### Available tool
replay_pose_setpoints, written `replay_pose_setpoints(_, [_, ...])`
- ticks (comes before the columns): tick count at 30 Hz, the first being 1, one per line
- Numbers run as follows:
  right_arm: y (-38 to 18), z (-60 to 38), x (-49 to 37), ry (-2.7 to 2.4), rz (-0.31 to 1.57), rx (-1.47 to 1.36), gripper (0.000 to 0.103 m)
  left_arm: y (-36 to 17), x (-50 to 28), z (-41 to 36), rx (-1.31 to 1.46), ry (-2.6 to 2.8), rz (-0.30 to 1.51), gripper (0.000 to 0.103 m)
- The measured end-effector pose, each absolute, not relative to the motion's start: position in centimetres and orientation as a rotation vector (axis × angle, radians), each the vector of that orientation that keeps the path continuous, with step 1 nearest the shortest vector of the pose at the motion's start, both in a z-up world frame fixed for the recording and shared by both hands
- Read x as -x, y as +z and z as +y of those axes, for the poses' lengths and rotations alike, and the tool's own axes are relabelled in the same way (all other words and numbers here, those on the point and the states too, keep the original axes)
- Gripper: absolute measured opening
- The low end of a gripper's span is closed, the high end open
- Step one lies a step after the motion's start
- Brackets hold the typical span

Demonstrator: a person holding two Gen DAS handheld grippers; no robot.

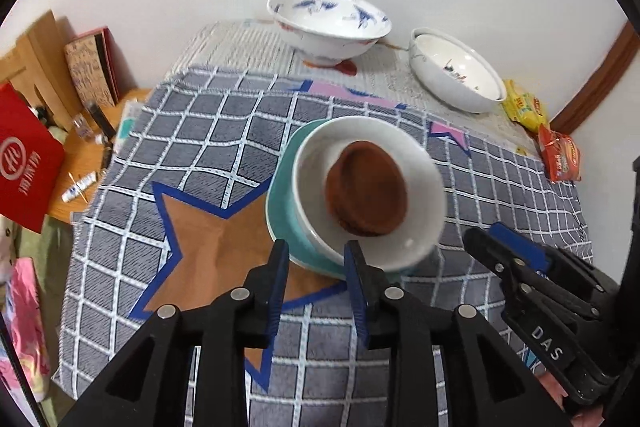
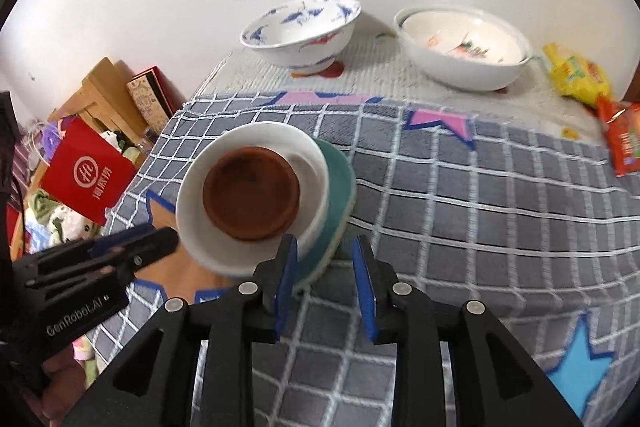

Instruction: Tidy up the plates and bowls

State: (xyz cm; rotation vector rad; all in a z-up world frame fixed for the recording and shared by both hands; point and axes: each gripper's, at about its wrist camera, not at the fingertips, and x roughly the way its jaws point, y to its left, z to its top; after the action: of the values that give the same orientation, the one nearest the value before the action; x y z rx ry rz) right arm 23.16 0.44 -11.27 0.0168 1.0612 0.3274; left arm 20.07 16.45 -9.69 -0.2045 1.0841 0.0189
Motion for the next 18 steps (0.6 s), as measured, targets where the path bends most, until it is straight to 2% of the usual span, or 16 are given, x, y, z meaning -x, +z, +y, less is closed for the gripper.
replay_pose_setpoints(4, [-9.0, -1.6, -20.1, 0.271, 0.993, 0.017, 0.048, -7.8, -18.3, 14.7, 0.167, 0.024, 1.023, 0.042])
replay_pose_setpoints(5, [-8.6, -2.2, -19.5, 0.257, 0.987, 0.022, 0.049, -7.4, -17.8, 14.2, 0.154, 0.023, 1.011, 0.043])
replay_pose_setpoints(9, [-7.2, -4.9, -16.5, 0.186, 0.968, 0.044, 0.052, -6.2, -15.4, 11.5, 0.115, 0.028, 0.956, 0.046])
replay_pose_setpoints(11, [-6.6, -6.3, -14.9, 0.13, 0.944, 0.066, 0.053, -5.7, -14.3, 10.4, 0.086, 0.039, 0.926, 0.054])
replay_pose_setpoints(18, [-5.9, -10.4, -11.0, 0.057, 0.935, 0.041, 0.053, -4.6, -10.5, 6.7, 0.03, 0.05, 0.867, 0.056])
